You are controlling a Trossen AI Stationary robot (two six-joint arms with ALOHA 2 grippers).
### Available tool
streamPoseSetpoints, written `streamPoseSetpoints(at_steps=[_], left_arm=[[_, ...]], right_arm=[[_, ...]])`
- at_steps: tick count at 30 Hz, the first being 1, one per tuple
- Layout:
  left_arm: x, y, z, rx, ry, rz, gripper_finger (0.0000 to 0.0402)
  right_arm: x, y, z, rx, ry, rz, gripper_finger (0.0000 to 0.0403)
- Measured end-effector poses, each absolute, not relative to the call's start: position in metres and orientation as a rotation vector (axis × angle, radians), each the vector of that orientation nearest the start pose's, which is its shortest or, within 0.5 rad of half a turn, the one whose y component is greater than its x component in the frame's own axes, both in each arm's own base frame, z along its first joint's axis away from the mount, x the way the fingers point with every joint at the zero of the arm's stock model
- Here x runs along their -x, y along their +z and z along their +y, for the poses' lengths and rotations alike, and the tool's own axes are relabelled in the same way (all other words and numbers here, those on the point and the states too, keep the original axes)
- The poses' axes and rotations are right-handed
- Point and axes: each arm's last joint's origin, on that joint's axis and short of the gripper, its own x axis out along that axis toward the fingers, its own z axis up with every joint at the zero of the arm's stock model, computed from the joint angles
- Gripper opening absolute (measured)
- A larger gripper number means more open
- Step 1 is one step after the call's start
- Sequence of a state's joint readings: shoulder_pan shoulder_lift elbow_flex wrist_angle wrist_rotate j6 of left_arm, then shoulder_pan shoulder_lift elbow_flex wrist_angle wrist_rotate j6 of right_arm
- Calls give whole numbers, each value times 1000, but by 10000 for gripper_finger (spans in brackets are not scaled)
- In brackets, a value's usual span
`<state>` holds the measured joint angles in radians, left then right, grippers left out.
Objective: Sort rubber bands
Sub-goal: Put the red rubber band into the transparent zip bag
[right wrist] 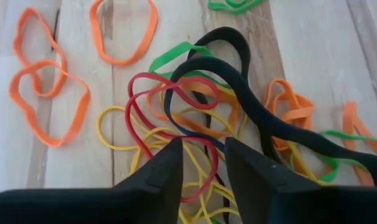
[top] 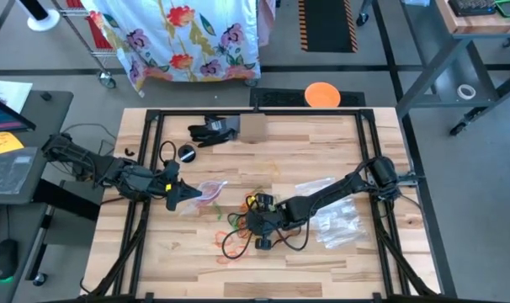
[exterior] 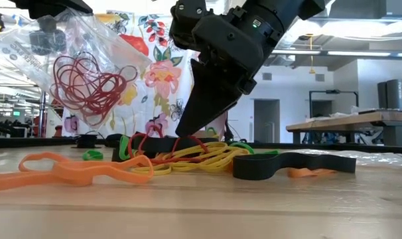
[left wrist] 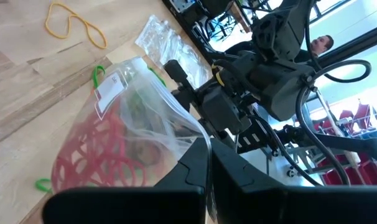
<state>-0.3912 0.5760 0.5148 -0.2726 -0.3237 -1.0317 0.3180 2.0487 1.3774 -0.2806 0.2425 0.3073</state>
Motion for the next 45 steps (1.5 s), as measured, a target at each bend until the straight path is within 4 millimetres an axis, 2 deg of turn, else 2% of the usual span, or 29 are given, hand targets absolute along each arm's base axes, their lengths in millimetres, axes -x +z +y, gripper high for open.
streamPoseSetpoints(at_steps=[4,11,20,27,33,38,42,45], left_arm=[[-130,261,-44,905,99,316,0],[-130,261,-44,905,99,315,0],[-130,261,-44,908,100,315,0],[-130,261,-44,909,100,315,0],[-130,261,-44,910,100,315,0],[-130,261,-44,910,100,315,0],[-130,261,-44,910,99,316,0],[-130,261,-44,910,98,316,0]], right_arm=[[-409,156,127,-17,-65,892,143],[-420,166,129,33,-6,745,159],[-425,165,111,21,-16,758,160],[-422,163,113,25,-3,782,160],[-421,160,114,27,-1,785,160],[-424,145,114,44,2,804,160],[-426,148,115,43,7,778,160],[-425,141,115,56,6,808,159]])
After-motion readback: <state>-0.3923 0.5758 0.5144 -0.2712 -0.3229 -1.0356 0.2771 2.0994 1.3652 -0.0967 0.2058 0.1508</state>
